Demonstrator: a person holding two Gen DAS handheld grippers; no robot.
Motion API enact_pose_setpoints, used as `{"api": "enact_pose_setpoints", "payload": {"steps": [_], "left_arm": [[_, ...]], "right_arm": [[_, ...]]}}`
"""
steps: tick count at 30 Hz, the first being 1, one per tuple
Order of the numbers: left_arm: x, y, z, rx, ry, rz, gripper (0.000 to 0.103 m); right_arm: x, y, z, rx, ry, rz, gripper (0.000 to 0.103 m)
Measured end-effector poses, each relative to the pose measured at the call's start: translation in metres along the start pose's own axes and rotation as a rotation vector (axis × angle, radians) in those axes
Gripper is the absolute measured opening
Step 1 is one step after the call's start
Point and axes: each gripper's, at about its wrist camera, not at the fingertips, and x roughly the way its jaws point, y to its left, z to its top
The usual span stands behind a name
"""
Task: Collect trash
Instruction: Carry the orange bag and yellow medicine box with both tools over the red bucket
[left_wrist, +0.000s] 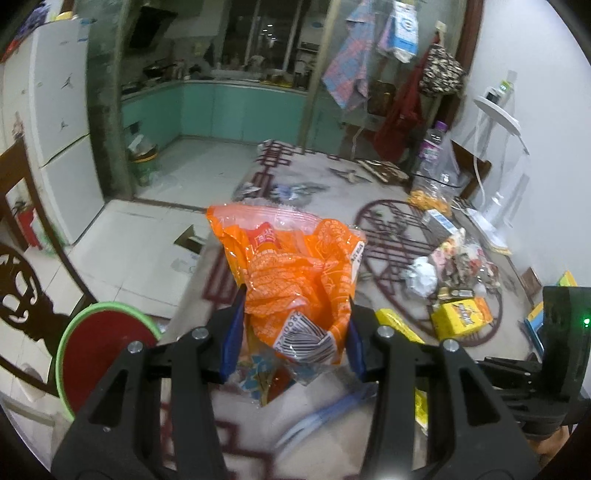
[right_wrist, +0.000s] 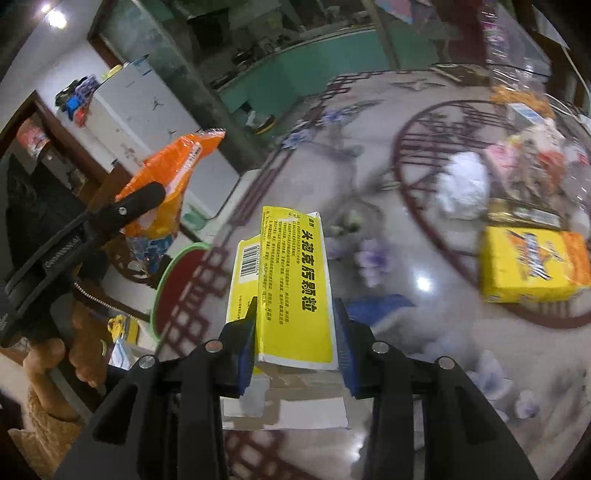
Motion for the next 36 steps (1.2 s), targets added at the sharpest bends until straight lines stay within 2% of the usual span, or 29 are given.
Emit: {"api": "enact_pose_setpoints", "payload": {"steps": [6,12,27,30,33,36], "left_arm": [[-0.009,0.04,-0.004,-0.039,-0.016,0.082,0.044],[-0.015,0.072,-0.006,-0.094,-0.018,0.125,0.044],[-0.019,0.089,-0.009,-0.089,-0.017,0.157,0.044],[-0.025,0.101,-0.009,-0.093,-0.032,0.212,0.044],[-0.033,0.129,-0.009,-0.101,-0.038,0.331,0.044],[-0.034,0.156,-0.013,-0.139,-0.017,0.402,0.045]], "right_arm": [[0.02,0.03,0.008,-0.019,0.002,0.059,0.036],[0.034,0.049,0.021,-0.009,-0.008,0.108,0.037],[0.062,0.083,0.045,-0.046,0.011,0.139,0.037],[0.072,0.09,0.047,-0.055,0.026,0.139,0.037],[0.081,0.096,0.049,-0.054,0.039,0.148,0.037],[0.09,0.102,0.052,-0.056,0.048,0.155,0.037]]}}
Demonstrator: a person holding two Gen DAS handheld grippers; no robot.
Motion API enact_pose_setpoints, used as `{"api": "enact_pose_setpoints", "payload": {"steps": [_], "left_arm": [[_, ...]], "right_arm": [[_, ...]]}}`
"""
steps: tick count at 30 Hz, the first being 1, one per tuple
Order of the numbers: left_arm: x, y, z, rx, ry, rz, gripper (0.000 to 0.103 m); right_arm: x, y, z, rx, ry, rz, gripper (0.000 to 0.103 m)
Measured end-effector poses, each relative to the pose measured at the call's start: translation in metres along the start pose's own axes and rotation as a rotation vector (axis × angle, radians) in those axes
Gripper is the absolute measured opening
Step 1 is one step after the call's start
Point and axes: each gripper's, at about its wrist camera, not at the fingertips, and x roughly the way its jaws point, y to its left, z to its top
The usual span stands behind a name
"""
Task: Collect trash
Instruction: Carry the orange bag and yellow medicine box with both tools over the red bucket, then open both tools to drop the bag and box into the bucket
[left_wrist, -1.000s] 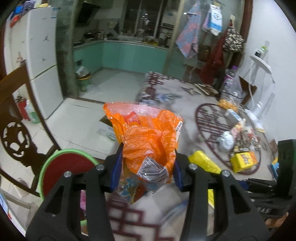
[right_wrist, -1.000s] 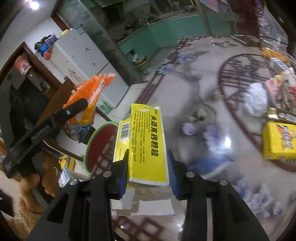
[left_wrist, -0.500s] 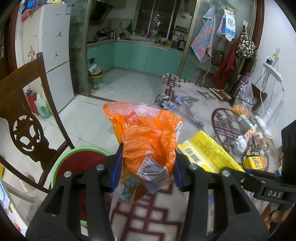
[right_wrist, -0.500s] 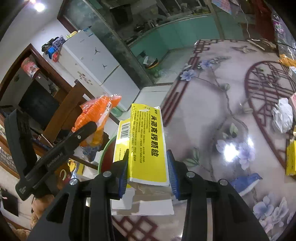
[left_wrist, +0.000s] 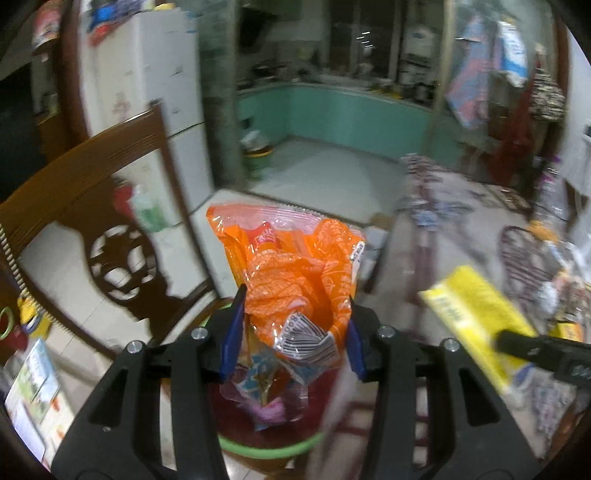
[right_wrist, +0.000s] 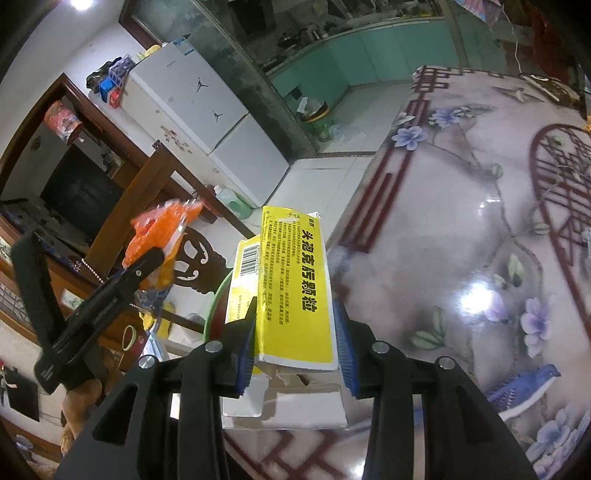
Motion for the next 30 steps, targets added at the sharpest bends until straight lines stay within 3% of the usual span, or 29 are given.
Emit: {"api": "enact_pose_setpoints", "payload": {"steps": [4,8,15,21,23,25,26,30], "left_arm": [[0.018,0.033,-0.008,-0.044,0.061,0.065,0.045],[0.024,0.047,-0.014,-0.077,0.092,0.078,0.045],[0.021,0.048,-0.013,-0.076,0.069,0.092,0.045],[0.024,0.049,-0.013,-0.084,0.079,0.101,0.045],[0.025,0.048,-0.013,-0.083,0.079,0.114,0.049],[0.025,0.05,-0.012,-0.089,0.072,0.143,0.061],[0.024,0.051,-0.011,-0.096,0.065,0.145,0.065],[0.022,0.049,-0.01,-0.095,0.057,0.133,0.067]], "right_arm": [[0.016,0.011,0.008,0.006,0.009,0.037,0.037],[0.034,0.024,0.018,0.024,0.033,0.087,0.037],[0.064,0.058,0.026,-0.052,0.088,0.09,0.038],[0.074,0.064,0.027,-0.063,0.1,0.088,0.039],[0.076,0.065,0.027,-0.073,0.101,0.07,0.039],[0.075,0.063,0.027,-0.064,0.085,0.05,0.044],[0.073,0.062,0.027,-0.054,0.071,0.048,0.056],[0.058,0.052,0.029,-0.03,0.02,0.038,0.059]]}}
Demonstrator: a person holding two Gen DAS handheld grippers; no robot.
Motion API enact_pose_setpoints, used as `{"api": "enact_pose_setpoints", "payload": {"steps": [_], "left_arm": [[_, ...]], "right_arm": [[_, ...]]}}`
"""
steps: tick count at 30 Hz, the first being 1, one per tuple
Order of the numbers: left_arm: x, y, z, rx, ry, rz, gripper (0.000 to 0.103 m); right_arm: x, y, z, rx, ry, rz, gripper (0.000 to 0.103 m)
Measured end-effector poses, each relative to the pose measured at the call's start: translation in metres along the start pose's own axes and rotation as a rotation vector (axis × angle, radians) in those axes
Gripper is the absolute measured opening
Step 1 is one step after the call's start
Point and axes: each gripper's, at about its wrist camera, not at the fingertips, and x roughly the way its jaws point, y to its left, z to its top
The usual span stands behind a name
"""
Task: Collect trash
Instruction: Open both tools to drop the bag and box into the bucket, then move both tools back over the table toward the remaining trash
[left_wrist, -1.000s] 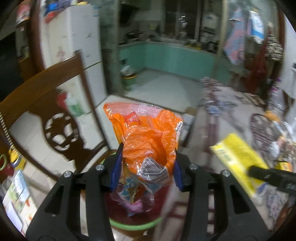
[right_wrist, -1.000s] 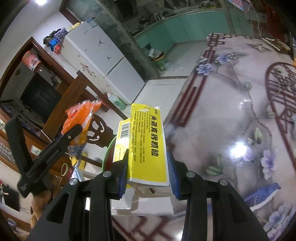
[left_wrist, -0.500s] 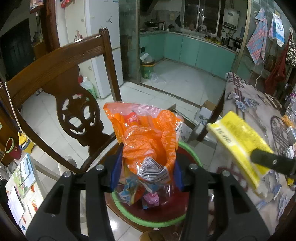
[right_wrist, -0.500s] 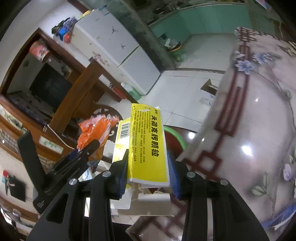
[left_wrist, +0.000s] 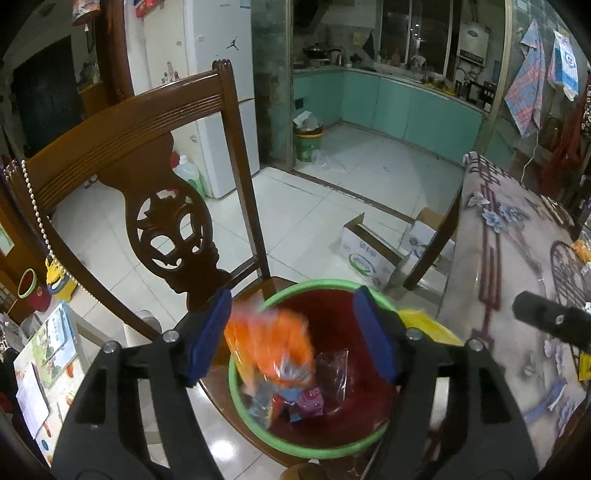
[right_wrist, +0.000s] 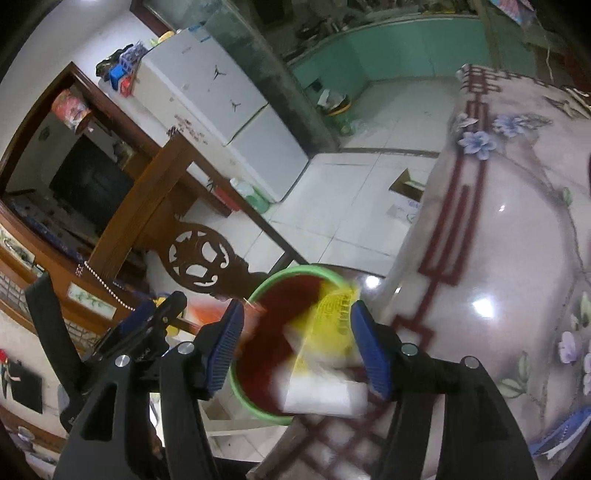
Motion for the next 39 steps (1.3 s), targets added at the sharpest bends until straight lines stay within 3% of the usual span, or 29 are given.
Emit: {"api": "enact_pose_setpoints", "payload": {"steps": [4,11,18,22,26,31,35,39], "left_arm": [[-0.004,-0.01,0.0,0.008,-0.016,-0.038,0.068],[-0.014,-0.048,0.0,0.074,-0.038,-0.096,0.071],[-0.024,-0.105,-0.006,0.142,-0.017,-0.231,0.076],[-0.035,-0.146,-0.013,0.191,-0.014,-0.302,0.08],[-0.049,-0.191,-0.024,0.248,0.002,-0.399,0.086],[-0.061,-0.243,-0.041,0.32,0.036,-0.505,0.087],[-0.062,-0.271,-0.053,0.354,0.07,-0.548,0.087],[-0.058,-0.289,-0.06,0.38,0.085,-0.549,0.087]], "right_arm": [[-0.025,-0.009,-0.004,-0.032,-0.034,-0.057,0.059],[-0.079,-0.033,-0.024,-0.068,-0.097,-0.172,0.074],[-0.152,-0.074,-0.058,-0.103,-0.166,-0.389,0.091],[-0.204,-0.124,-0.067,-0.045,-0.204,-0.507,0.096],[-0.24,-0.184,-0.065,0.006,-0.153,-0.597,0.096],[-0.232,-0.243,-0.072,-0.16,0.069,-0.762,0.096],[-0.205,-0.274,-0.076,-0.339,0.264,-0.739,0.096],[-0.187,-0.292,-0.071,-0.419,0.368,-0.698,0.096]]}}
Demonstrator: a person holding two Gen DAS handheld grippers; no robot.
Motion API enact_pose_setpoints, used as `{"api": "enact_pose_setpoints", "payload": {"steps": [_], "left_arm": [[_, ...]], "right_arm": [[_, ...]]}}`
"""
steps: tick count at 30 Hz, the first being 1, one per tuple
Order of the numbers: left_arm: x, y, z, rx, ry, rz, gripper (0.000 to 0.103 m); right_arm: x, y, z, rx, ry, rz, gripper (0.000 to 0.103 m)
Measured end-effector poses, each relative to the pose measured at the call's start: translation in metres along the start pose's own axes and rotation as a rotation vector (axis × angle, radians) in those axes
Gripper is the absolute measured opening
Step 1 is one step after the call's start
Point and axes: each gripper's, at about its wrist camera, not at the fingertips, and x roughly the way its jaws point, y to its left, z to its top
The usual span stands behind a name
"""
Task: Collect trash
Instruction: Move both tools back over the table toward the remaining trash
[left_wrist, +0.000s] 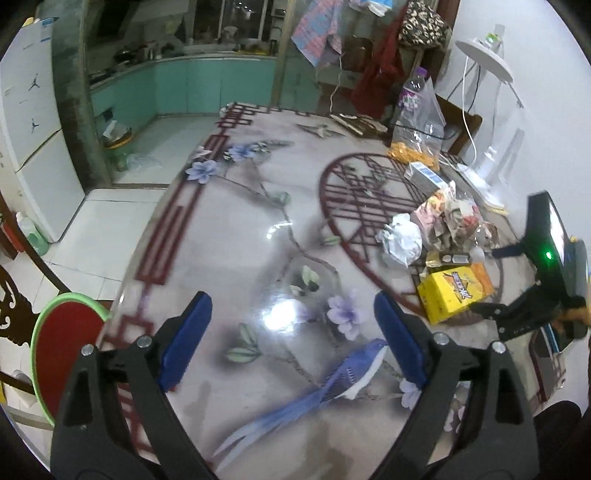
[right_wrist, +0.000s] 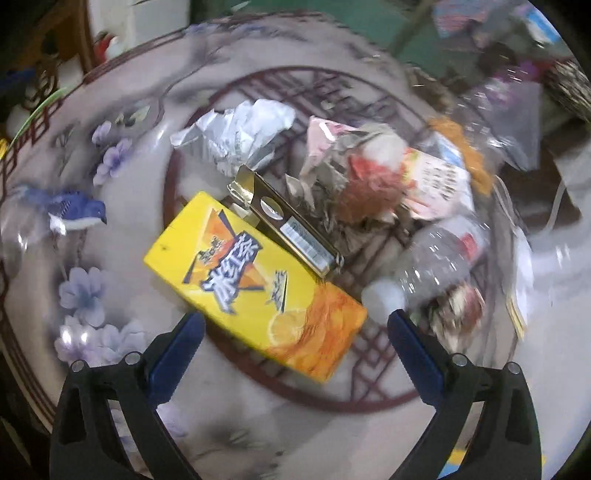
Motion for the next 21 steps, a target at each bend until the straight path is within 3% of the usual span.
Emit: {"api": "enact_pose_setpoints", "payload": {"steps": [4,6,10,15,17,21], "left_arm": [[0.013,-0.006,-0.001,0.022,0.024,0.015,0.087],[0.017,-0.005,-0.002,0.022,0.035,0.025,0.087],[0.021,-0.002,-0.002,-0.004,0.042,0.023,0.087],[0.029,-0.011,-0.004,0.015,0.054,0.026,0.087],[0.029,-0.018,-0.006,0.049,0.044,0.049,0.087],[0.031,-0.023,-0.007,0.072,0.027,0.087,0.087]], "right_arm": [[0.019,-0.004,0.007,0.008,0.055,0.087,0.097],[0.017,0.004,0.006,-0.005,0.041,0.102,0.096],[-0.008,0.014,-0.004,0.062,-0.051,0.347,0.09],[-0.014,0.024,0.0,0.151,-0.127,0.316,0.091],[-0.009,0.042,0.008,0.087,-0.129,0.245,0.091],[0.007,0.061,0.016,0.013,-0.084,0.196,0.086]]}}
